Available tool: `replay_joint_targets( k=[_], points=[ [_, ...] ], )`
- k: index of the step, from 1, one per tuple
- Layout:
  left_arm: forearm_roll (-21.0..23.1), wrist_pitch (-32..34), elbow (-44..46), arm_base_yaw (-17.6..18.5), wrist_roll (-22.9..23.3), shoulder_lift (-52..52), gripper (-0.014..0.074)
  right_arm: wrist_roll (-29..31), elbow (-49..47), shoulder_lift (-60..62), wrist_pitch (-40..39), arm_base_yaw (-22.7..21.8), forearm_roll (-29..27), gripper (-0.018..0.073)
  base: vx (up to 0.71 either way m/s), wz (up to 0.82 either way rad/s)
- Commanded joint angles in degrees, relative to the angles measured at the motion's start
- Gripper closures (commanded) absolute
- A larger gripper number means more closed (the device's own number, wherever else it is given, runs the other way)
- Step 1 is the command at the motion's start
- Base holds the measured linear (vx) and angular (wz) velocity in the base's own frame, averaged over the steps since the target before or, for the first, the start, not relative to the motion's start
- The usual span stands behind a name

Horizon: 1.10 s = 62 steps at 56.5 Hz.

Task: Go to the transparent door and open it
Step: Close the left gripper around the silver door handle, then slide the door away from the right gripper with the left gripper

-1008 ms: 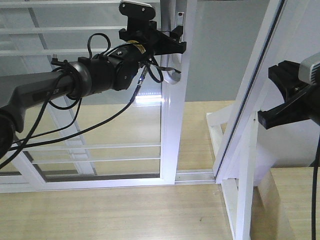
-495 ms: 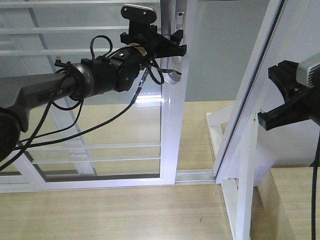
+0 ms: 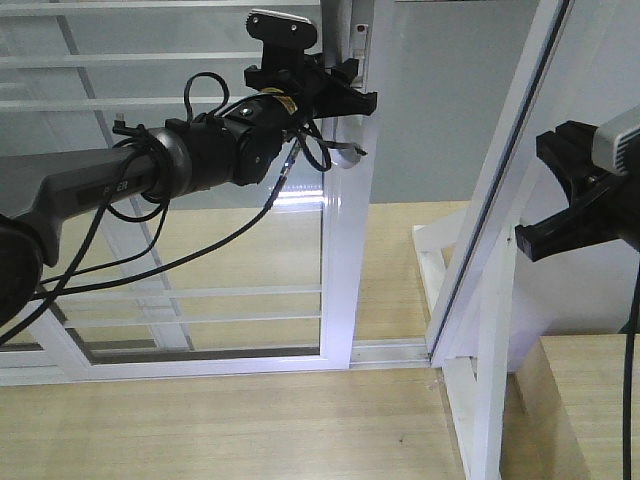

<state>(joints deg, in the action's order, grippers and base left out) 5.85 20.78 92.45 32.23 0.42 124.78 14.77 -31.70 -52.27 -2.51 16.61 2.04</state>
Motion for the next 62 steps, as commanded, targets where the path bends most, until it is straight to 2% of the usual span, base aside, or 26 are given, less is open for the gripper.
replay_joint_targets(
  k=[1, 21, 62],
  points=[
    [0.45, 5.44, 2.13, -0.02, 0.54, -3.77, 0.0606, 0.45, -1.65, 0.38, -4.86, -0.33, 0.34, 0.0565, 0.00, 0.00],
    [0.45, 4.70, 2.13, -0.61, 0.07, -3.83, 0.0602, 0.45, -1.65, 0.38, -5.02, -0.33, 0.34, 0.0565, 0.00, 0.00],
    [0.50, -2.99, 2.13, -3.59, -0.02, -5.24, 0.0600, 0.50, -1.65, 0.38, -5.07, -0.33, 0.34, 0.0565, 0.00, 0.00]
  ],
)
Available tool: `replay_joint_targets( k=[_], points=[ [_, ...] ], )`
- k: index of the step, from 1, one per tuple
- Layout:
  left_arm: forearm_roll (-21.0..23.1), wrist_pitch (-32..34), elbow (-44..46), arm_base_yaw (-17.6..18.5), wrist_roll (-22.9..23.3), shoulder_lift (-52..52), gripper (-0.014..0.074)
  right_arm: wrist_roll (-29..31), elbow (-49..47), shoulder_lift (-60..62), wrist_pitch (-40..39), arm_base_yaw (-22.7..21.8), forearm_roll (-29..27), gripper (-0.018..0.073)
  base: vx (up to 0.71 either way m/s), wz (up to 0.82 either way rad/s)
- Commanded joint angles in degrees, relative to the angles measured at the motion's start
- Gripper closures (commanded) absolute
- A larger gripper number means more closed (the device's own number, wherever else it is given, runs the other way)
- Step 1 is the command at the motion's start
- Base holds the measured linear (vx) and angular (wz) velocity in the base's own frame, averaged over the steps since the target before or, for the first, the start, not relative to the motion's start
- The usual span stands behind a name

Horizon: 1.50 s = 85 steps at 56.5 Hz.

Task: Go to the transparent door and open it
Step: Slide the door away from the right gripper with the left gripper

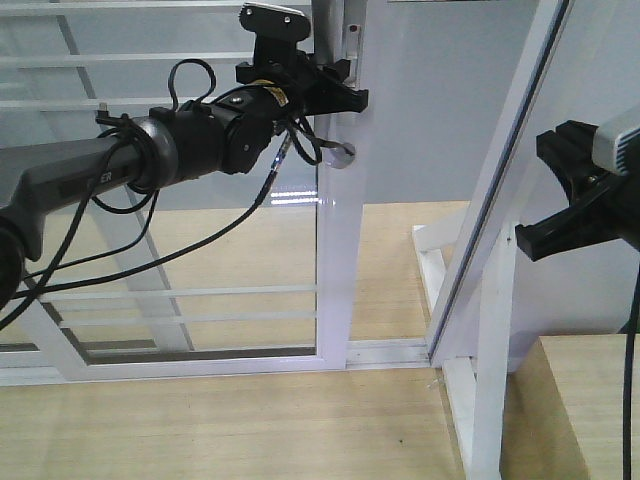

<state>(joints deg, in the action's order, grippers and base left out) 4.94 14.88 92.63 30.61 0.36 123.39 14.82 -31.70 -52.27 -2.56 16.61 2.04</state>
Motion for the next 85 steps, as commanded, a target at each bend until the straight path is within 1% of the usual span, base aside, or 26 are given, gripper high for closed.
replay_joint_targets(
  k=[1, 20, 24, 36, 49, 59, 85],
  points=[
    [1.41, 2.91, 1.95, -2.03, 0.04, -3.85, 0.0600, 0.45, -1.65, 0.38, -5.01, -0.33, 0.34, 0.0565, 0.00, 0.00],
    [1.35, 1.20, 1.66, -2.55, -0.36, -5.83, 0.0600, 0.45, -1.65, 0.38, -5.01, -0.33, 0.34, 0.0565, 0.00, 0.00],
    [1.35, -0.02, 1.66, -2.74, -1.65, -6.57, 0.0600, 0.45, -1.65, 0.38, -5.01, -0.33, 0.34, 0.0565, 0.00, 0.00],
    [1.35, -3.50, 1.66, -4.24, -1.70, -7.49, 0.0600, 0.45, -1.65, 0.38, -5.02, -0.33, 0.23, 0.0565, 0.00, 0.00],
    [1.23, -5.71, 1.66, -5.02, -1.56, -8.63, 0.0600, 0.45, -1.65, 0.38, -5.02, -0.33, 0.17, 0.0565, 0.00, 0.00],
    [1.16, -7.46, 1.66, -5.41, -2.93, -9.81, 0.0600, 0.45, -1.65, 0.38, -5.02, -0.33, 0.17, 0.0565, 0.00, 0.00],
    [0.92, -11.33, 1.66, -8.54, -3.03, -11.88, 0.0600, 0.40, -1.65, 0.38, -5.02, -0.33, -0.77, 0.0565, 0.00, 0.00]
  ],
)
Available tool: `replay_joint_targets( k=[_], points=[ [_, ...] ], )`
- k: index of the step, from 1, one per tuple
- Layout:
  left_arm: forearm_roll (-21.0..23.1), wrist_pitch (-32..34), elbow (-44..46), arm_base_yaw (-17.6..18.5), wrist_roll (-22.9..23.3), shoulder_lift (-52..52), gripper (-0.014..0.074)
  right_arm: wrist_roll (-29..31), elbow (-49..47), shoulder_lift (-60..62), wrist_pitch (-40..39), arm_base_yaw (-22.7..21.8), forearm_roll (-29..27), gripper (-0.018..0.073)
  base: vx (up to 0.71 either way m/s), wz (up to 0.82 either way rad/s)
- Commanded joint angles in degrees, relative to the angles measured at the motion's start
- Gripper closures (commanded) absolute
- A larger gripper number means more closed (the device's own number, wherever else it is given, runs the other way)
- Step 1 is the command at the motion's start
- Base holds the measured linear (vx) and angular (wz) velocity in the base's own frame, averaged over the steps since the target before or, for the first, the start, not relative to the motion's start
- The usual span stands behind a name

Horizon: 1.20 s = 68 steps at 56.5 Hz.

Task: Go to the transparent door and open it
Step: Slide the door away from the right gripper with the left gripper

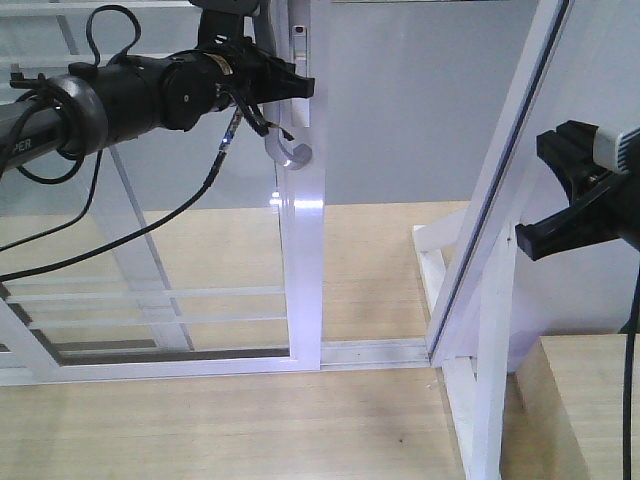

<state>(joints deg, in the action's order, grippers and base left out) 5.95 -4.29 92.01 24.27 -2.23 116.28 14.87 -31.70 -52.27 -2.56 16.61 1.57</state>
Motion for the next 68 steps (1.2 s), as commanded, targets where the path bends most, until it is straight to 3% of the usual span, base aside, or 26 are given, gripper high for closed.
replay_joint_targets(
  k=[1, 56, 68],
  points=[
    [-0.09, 7.62, 2.28, -2.43, -0.45, -4.77, 0.0600, 0.34, -1.65, 0.38, -5.02, -0.33, -0.29, 0.0565, 0.00, 0.00],
    [-1.79, 4.76, 1.90, -6.07, -1.50, -9.40, 0.0600, 0.34, -1.65, 0.38, -7.15, -0.33, -2.18, 0.0565, 0.00, 0.00],
    [-1.72, 10.38, -5.96, -7.13, -1.94, -13.26, 0.0600, 0.34, -1.65, 0.38, -7.14, -0.33, -2.18, 0.0565, 0.00, 0.00]
  ],
)
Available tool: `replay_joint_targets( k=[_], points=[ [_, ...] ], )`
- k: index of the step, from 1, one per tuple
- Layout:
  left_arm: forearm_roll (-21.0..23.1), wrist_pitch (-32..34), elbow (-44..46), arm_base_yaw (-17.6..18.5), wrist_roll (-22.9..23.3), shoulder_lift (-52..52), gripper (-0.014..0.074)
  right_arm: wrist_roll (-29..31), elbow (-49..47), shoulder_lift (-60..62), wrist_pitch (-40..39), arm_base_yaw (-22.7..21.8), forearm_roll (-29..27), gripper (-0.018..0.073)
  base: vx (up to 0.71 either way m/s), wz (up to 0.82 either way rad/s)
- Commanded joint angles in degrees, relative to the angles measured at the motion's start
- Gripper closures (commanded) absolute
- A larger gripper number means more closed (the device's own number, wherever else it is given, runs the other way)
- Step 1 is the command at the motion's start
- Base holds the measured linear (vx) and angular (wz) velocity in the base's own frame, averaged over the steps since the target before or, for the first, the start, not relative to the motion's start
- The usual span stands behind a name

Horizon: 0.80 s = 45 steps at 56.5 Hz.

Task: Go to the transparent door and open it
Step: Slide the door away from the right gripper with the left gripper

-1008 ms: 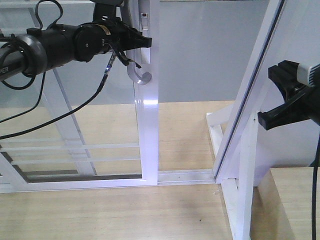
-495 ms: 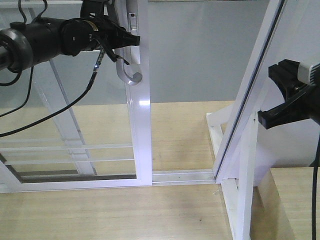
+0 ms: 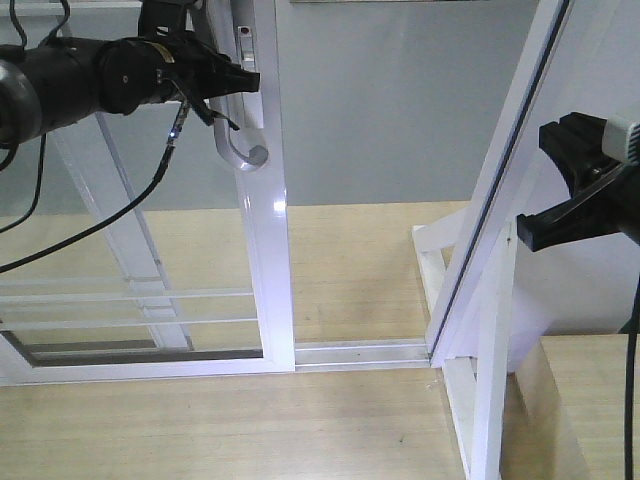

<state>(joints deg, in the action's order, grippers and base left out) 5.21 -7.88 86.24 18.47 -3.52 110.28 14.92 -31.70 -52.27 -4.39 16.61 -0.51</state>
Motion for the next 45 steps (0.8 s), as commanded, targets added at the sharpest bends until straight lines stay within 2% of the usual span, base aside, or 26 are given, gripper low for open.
replay_joint_targets(
  k=[1, 10, 21, 29, 45],
  points=[
    [-0.99, 14.57, -1.11, -1.37, -0.64, -7.79, 0.0600, 0.30, -1.65, 0.38, -5.31, -0.33, -0.10, 0.0565, 0.00, 0.00],
    [-0.84, 19.70, -6.51, -1.49, -1.29, -10.75, 0.0600, 0.30, -1.65, 0.38, -5.32, -0.33, -0.10, 0.0565, 0.00, 0.00],
    [-0.86, 20.99, -9.92, -1.94, -1.70, -12.54, 0.0600, 0.30, -1.65, 0.38, -5.34, -0.33, -0.10, 0.0565, 0.00, 0.00],
    [-0.82, 23.57, -13.32, -3.39, -1.72, -14.13, 0.0600, 0.30, -1.65, 0.38, -5.23, -0.33, -0.10, 0.0565, 0.00, 0.00],
    [-0.80, 24.47, -17.11, -5.98, -1.71, -16.43, 0.0600, 0.30, -1.65, 0.38, -5.23, -0.33, -0.10, 0.0565, 0.00, 0.00]
  ],
)
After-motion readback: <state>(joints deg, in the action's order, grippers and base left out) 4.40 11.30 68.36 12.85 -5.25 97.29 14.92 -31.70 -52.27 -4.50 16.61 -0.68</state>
